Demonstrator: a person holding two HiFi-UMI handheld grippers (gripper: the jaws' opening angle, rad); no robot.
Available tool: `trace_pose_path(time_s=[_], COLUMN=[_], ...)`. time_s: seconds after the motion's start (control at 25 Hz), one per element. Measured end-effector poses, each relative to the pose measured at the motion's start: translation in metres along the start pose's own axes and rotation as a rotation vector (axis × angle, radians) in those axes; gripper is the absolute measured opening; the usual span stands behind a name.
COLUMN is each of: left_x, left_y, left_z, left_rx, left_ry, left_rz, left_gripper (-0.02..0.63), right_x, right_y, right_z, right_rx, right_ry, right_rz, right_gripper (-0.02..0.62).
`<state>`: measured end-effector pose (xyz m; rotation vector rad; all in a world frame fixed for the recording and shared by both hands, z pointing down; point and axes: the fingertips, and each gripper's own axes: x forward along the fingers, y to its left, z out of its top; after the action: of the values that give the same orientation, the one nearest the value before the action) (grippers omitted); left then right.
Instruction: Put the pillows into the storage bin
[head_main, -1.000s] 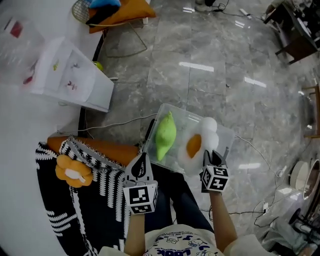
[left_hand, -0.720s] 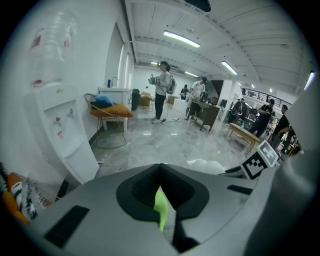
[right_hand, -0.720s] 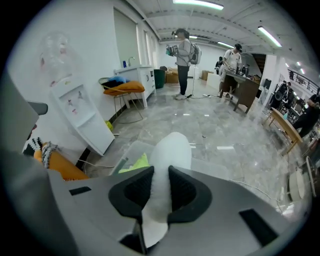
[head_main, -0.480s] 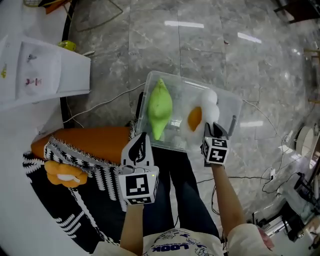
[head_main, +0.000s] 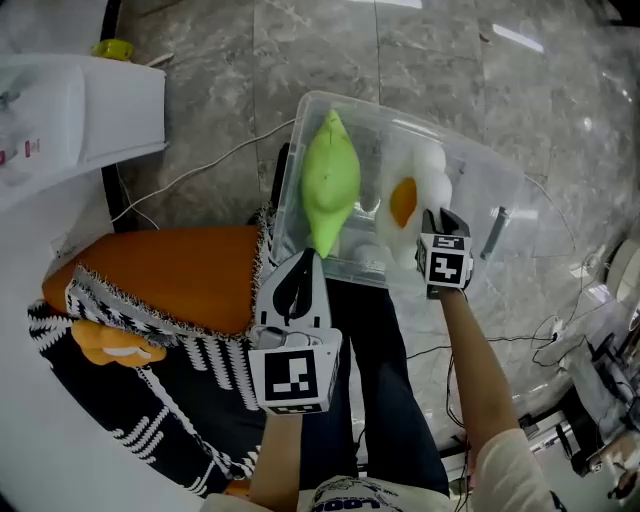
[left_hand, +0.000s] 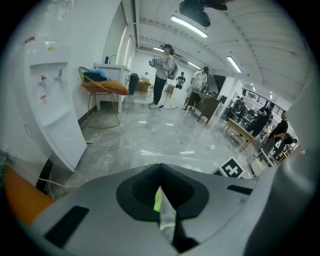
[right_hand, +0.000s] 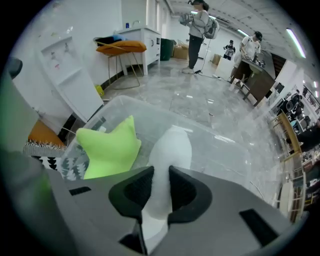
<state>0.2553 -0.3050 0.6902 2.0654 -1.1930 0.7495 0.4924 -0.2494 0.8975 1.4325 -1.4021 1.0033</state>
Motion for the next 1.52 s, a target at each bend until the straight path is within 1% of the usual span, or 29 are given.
trace_pose_path(time_s=[0.12, 0.2, 0.32, 0.48, 0.6, 0.72, 0.84, 0.92, 1.0, 1.12, 1.28, 1.32, 1.44, 1.52], left_x=[0.014, 0.021, 0.031, 0.035, 0.032, 0.026, 0.02, 0.017, 0.01, -0.001, -0.017, -0.023, -0.053, -0.077], left_y=[0.001, 0.001, 0.001, 0.006, 0.011, 0.017, 0.024, 0.027, 0.029, 0.03, 0.035, 0.037, 0.043, 0.049], left_z=[-0.013, -0.024, -0.034, -0.045, -0.05, -0.051, -0.052, -0.053, -0.054, -0.053, -0.044, -0.04, -0.027, -0.01], left_rx=[-0.058, -0.066, -0.102, -0.129, -0.142, -0.157, -0.167, -0.17, -0.171, -0.177, -0.188, -0.186, -0.145, -0.143], left_ry=[-0.029, -0.009, -0.015, -0.004, 0.002, 0.0, -0.013, -0.02, -0.026, -0.035, -0.071, -0.077, -0.076, -0.112], left_rz=[0.006, 0.003, 0.007, 0.016, 0.027, 0.039, 0.054, 0.061, 0.066, 0.074, 0.098, 0.105, 0.128, 0.161], left_gripper=[0.012, 0.012, 0.014, 0.014, 0.014, 0.014, 0.012, 0.014, 0.014, 0.012, 0.014, 0.014, 0.014, 0.012], right_x=[0.027, 0.045, 0.067, 0.084, 0.089, 0.086, 0.082, 0.077, 0.067, 0.047, 0.013, 0.0, -0.052, -0.093], right_y=[0.004, 0.006, 0.008, 0.02, 0.038, 0.061, 0.093, 0.117, 0.138, 0.15, 0.149, 0.147, 0.144, 0.144], right_z=[-0.01, -0.017, -0.027, -0.034, -0.03, -0.019, -0.002, 0.009, 0.018, 0.03, 0.048, 0.053, 0.068, 0.082], right_rx=[-0.031, -0.046, -0.051, -0.024, 0.012, 0.043, 0.076, 0.088, 0.083, 0.053, -0.009, -0.029, -0.086, -0.121], right_ry=[0.031, 0.053, 0.085, 0.118, 0.11, 0.06, -0.005, -0.045, -0.081, -0.125, -0.194, -0.216, -0.288, -0.341], right_rz=[-0.01, -0.016, -0.031, -0.041, -0.014, 0.031, 0.127, 0.218, 0.28, 0.299, 0.295, 0.29, 0.277, 0.272], right_gripper=[0.092, 0.094, 0.097, 0.116, 0.138, 0.149, 0.162, 0.217, 0.256, 0.259, 0.259, 0.259, 0.258, 0.258])
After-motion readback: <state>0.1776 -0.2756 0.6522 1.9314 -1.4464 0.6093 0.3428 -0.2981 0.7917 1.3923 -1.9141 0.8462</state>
